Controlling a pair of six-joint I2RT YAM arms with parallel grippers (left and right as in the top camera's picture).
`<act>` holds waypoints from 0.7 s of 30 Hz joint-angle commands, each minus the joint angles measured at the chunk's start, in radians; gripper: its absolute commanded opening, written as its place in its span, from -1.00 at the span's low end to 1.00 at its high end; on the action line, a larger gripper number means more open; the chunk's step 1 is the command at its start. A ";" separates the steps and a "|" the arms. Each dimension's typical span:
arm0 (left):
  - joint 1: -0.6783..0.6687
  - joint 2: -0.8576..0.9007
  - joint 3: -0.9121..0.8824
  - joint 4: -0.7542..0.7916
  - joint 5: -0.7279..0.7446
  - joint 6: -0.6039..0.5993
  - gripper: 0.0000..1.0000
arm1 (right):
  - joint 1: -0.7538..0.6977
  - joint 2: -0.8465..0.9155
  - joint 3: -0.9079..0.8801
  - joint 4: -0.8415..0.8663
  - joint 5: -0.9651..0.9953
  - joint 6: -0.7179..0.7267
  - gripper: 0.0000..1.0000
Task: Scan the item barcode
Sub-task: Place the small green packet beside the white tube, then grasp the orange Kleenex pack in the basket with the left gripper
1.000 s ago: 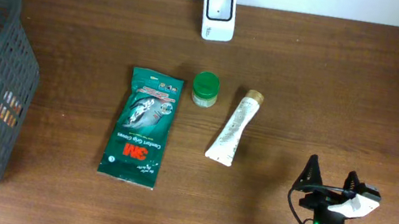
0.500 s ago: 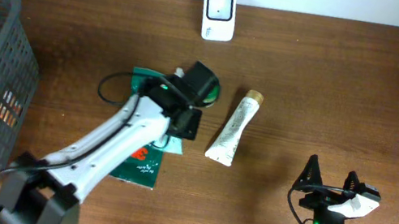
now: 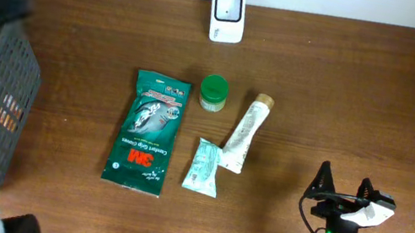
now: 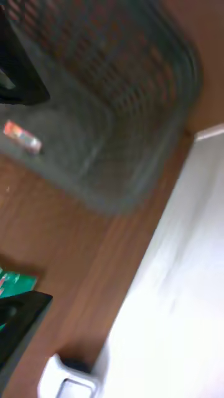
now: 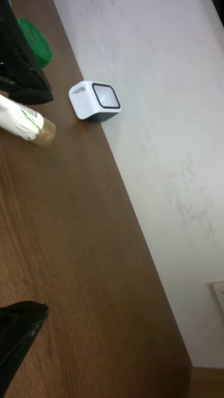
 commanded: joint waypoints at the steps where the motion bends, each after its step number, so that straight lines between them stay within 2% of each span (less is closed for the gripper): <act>1: 0.263 0.084 -0.004 0.000 0.166 0.061 0.86 | -0.004 -0.005 -0.007 -0.005 0.002 0.005 0.97; 2: 0.357 0.150 -0.004 -0.005 0.249 0.122 0.86 | -0.004 -0.005 -0.007 -0.005 0.002 0.005 0.97; 3: 0.398 0.193 -0.004 -0.012 0.261 0.125 0.86 | -0.004 -0.005 -0.007 -0.005 0.002 0.005 0.97; 5: 0.457 0.297 -0.008 -0.034 0.277 0.214 0.87 | -0.004 -0.005 -0.007 -0.005 0.002 0.005 0.97; 10: 0.468 0.437 -0.209 -0.006 0.362 0.444 0.67 | -0.004 -0.005 -0.007 -0.005 0.002 0.005 0.97; 11: 0.468 0.449 -0.261 0.009 0.362 0.463 0.56 | -0.004 -0.005 -0.007 -0.005 0.002 0.005 0.97; 15: 0.468 0.460 -0.483 0.157 0.362 0.489 0.55 | -0.004 -0.005 -0.007 -0.005 0.002 0.005 0.97; 17: 0.467 0.460 -0.531 0.200 0.388 0.552 0.43 | -0.004 -0.005 -0.007 -0.005 0.002 0.005 0.97; 19: 0.465 0.460 -0.539 0.215 0.488 0.653 0.36 | -0.004 -0.005 -0.007 -0.005 0.002 0.005 0.97; 21: 0.465 0.460 -0.543 0.222 0.489 0.668 0.29 | -0.004 -0.005 -0.007 -0.005 0.002 0.005 0.97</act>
